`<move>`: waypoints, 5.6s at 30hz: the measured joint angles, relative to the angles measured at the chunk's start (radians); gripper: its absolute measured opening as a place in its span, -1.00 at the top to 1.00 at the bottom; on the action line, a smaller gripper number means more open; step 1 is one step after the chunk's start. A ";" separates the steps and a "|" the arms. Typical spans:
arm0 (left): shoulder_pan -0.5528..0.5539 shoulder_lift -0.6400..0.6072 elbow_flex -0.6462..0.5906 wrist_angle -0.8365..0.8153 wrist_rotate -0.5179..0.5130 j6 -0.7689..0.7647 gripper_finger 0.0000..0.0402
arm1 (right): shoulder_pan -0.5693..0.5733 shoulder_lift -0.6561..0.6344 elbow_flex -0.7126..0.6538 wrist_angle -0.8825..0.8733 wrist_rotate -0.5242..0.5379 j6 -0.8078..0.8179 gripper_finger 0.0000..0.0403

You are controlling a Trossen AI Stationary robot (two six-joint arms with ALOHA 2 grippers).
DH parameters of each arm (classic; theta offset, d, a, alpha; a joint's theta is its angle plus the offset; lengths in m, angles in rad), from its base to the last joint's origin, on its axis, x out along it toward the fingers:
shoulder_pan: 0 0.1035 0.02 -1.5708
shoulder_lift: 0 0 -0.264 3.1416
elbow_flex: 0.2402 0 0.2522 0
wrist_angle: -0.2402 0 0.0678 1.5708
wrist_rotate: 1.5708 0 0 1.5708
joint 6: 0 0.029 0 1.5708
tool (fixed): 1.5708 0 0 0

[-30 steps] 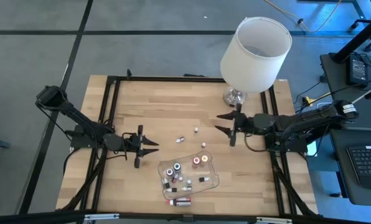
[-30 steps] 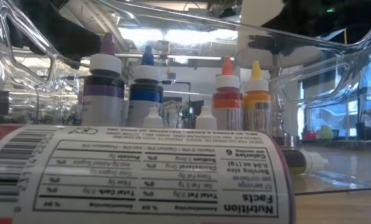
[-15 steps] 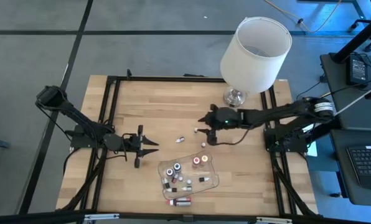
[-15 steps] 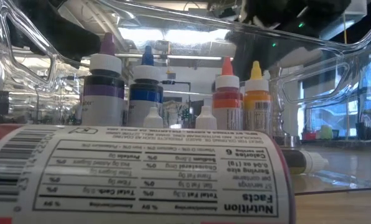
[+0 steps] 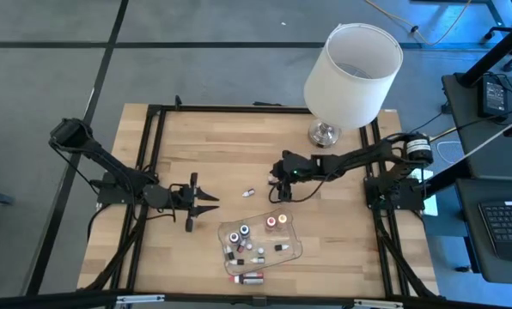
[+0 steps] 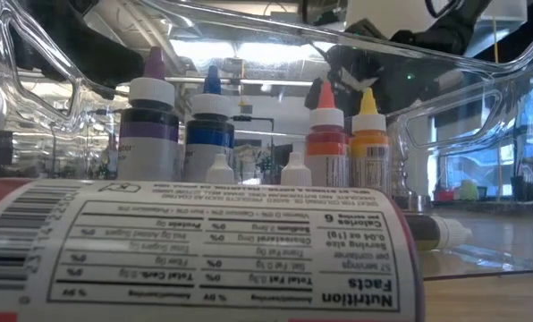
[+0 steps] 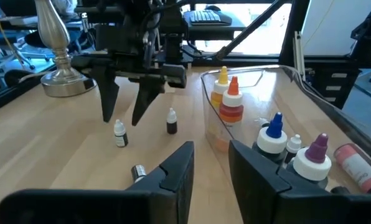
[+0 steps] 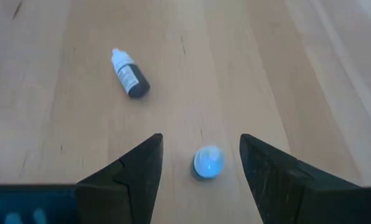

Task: Pick & Place food coloring
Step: Put the small white food coloring bottle into the container, then adjust the container, then put the small white food coloring bottle into the container

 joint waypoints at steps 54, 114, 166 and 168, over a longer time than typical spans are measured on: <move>0.000 0.000 0.000 -0.008 -0.002 0.000 0.51 | 0.685 -0.049 0.383 -0.430 0.478 0.290 0.70; 0.000 0.000 0.000 -0.008 -0.001 0.000 0.51 | 0.652 0.266 0.521 -0.272 -0.081 0.208 0.96; 0.000 0.000 0.000 -0.027 -0.001 -0.001 0.51 | 0.463 -0.380 0.220 -0.384 0.327 -0.161 0.96; 0.000 0.000 0.000 -0.035 -0.002 0.000 0.51 | 0.446 -0.404 0.198 -0.342 0.385 -0.161 0.96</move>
